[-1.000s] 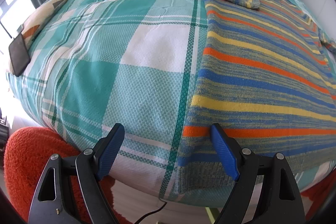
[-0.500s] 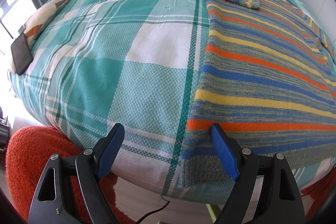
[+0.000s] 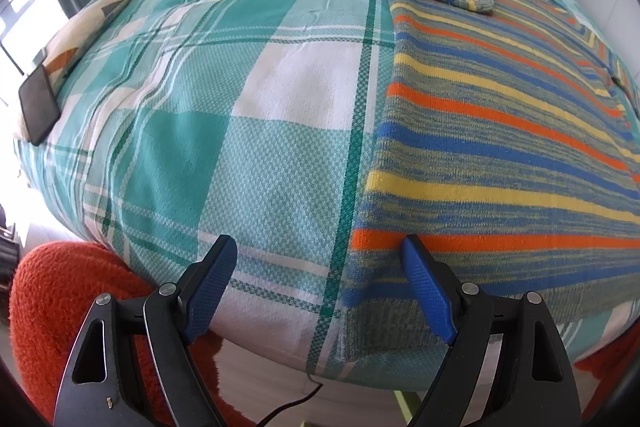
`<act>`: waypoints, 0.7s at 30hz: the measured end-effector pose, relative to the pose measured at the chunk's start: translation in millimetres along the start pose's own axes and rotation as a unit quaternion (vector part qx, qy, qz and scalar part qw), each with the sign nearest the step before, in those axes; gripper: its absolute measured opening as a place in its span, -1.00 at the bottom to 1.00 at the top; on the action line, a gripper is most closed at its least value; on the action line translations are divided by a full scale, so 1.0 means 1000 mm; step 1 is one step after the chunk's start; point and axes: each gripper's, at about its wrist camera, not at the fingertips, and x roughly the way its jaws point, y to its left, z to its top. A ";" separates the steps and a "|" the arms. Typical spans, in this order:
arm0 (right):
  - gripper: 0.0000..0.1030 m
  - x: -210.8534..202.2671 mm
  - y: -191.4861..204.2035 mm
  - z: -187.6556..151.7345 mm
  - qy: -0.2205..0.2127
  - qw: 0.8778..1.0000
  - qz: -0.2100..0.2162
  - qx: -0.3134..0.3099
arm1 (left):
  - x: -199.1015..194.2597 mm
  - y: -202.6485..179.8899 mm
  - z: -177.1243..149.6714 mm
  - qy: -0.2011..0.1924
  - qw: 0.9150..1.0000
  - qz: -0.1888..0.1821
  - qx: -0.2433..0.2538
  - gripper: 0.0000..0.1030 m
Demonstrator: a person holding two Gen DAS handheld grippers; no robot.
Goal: Fold small clothes
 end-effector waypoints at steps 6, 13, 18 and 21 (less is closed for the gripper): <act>-0.92 0.005 0.030 -0.007 -0.027 0.978 -0.157 -0.135 | 0.004 -0.004 0.002 0.000 1.000 0.006 0.008 0.69; -0.31 0.010 0.038 -0.024 -0.046 0.960 -0.219 -0.170 | -0.031 0.007 0.013 -0.017 1.000 -0.006 0.012 0.68; 0.31 -0.061 0.061 -0.062 -0.121 0.953 -0.196 -0.198 | -0.081 0.001 0.076 -0.104 0.991 -0.073 0.041 0.72; 0.38 -0.087 0.080 -0.107 -0.115 0.956 -0.147 -0.227 | -0.081 -0.032 0.122 -0.150 0.977 -0.105 0.109 0.73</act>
